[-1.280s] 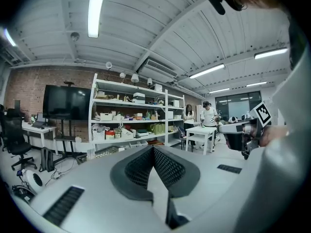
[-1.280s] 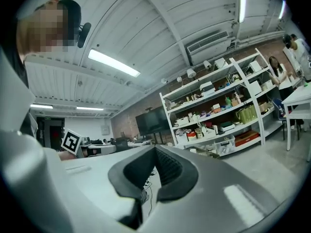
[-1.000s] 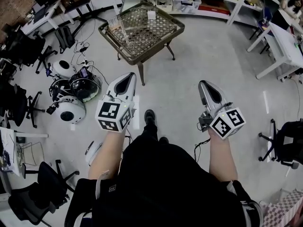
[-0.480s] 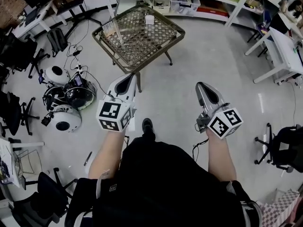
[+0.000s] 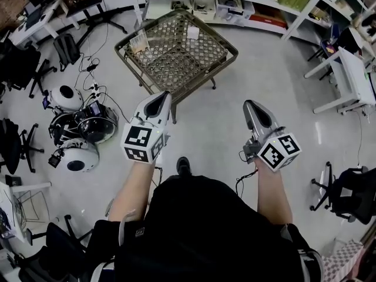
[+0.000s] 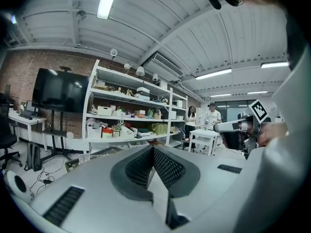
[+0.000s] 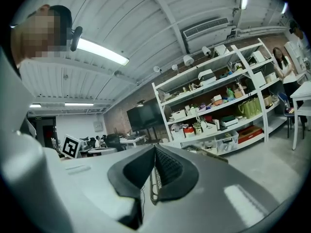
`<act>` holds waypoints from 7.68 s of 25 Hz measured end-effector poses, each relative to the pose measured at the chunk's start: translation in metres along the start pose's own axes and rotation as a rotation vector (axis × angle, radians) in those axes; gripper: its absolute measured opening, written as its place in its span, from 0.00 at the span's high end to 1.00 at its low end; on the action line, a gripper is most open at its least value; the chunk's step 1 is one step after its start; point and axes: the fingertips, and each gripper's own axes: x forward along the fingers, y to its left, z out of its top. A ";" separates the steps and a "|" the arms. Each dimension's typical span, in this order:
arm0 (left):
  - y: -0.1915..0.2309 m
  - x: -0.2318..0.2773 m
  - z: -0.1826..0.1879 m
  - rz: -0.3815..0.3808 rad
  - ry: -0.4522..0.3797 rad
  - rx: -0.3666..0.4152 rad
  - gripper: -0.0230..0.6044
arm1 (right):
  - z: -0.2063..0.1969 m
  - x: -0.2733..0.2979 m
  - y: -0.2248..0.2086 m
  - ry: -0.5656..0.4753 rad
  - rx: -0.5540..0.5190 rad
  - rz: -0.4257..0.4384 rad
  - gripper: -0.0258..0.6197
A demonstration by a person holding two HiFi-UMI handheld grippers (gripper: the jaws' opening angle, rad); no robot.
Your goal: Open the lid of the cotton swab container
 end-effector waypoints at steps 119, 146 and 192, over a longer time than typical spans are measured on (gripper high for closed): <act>0.234 0.553 -0.237 -0.266 0.497 0.139 0.65 | -0.177 0.464 -0.352 0.574 0.302 0.141 0.87; 0.204 0.573 -0.237 -0.374 0.488 0.237 0.54 | -0.189 0.463 -0.357 0.546 0.303 0.134 0.87; 0.150 0.494 -0.097 -0.466 0.513 0.264 0.63 | -0.058 0.462 -0.279 0.417 0.138 0.412 0.74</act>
